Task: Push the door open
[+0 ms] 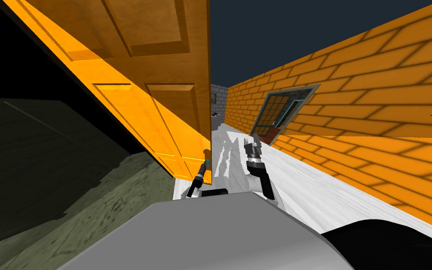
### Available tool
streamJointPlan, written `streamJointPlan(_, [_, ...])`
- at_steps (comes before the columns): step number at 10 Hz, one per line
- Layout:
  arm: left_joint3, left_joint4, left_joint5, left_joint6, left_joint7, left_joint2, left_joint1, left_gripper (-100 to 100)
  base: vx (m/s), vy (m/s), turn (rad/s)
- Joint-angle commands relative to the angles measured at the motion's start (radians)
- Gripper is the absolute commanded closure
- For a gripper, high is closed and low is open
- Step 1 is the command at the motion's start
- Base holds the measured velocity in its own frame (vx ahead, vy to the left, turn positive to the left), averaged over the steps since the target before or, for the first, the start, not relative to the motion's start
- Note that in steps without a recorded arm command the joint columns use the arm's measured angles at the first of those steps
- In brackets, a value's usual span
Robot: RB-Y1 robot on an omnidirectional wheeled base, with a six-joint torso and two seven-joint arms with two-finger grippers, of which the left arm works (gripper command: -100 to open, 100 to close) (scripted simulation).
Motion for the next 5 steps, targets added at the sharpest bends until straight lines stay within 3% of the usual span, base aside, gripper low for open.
streamJointPlan(1, [0.032, 0.011, 0.009, -0.001, -0.001, 0.006, -0.008, 100, 0.129, -0.167, 0.113])
streamJointPlan(5, [0.093, 0.017, 0.023, -0.003, -0.006, -0.021, -0.018, 100, 0.127, -0.147, 0.095])
